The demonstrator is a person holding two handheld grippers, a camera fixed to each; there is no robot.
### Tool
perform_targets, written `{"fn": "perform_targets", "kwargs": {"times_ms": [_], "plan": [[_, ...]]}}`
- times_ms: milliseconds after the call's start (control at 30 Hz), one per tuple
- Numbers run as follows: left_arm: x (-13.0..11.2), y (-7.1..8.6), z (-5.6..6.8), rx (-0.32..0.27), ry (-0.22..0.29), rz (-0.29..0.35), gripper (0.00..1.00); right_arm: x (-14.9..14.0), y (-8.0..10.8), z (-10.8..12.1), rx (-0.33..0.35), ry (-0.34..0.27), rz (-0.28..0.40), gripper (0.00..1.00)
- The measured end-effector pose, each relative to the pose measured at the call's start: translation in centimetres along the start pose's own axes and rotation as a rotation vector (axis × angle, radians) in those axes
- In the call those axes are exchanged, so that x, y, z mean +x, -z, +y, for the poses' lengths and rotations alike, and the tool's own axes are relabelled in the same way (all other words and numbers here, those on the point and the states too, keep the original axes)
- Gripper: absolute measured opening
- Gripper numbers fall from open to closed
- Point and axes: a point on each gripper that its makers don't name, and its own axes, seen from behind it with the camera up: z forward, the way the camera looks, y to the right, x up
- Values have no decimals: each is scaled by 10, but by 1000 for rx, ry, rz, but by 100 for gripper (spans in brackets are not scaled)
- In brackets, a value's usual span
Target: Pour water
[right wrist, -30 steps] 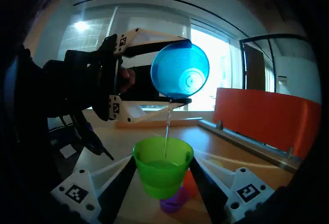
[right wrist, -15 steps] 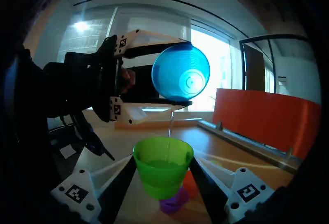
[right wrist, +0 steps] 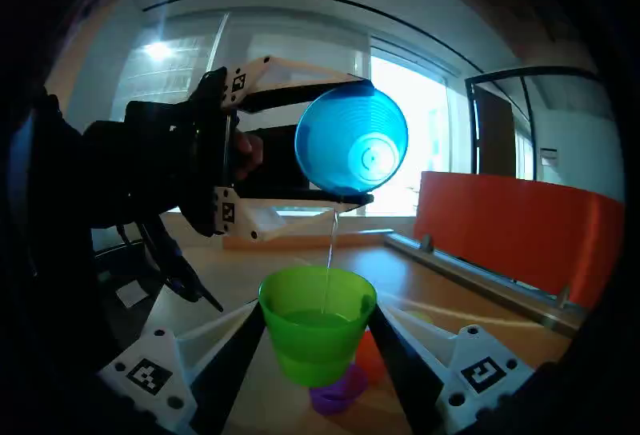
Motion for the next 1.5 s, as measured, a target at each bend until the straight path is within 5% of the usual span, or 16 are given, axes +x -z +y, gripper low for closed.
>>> {"fn": "perform_targets", "kwargs": {"times_ms": [800, 1500], "plan": [[-2, -3, 0, 2, 0, -2, 87, 1, 1, 2, -4, 3, 0, 90], [-9, -4, -1, 4, 87, -12, 87, 3, 3, 3, -11, 3, 2, 90]]}}
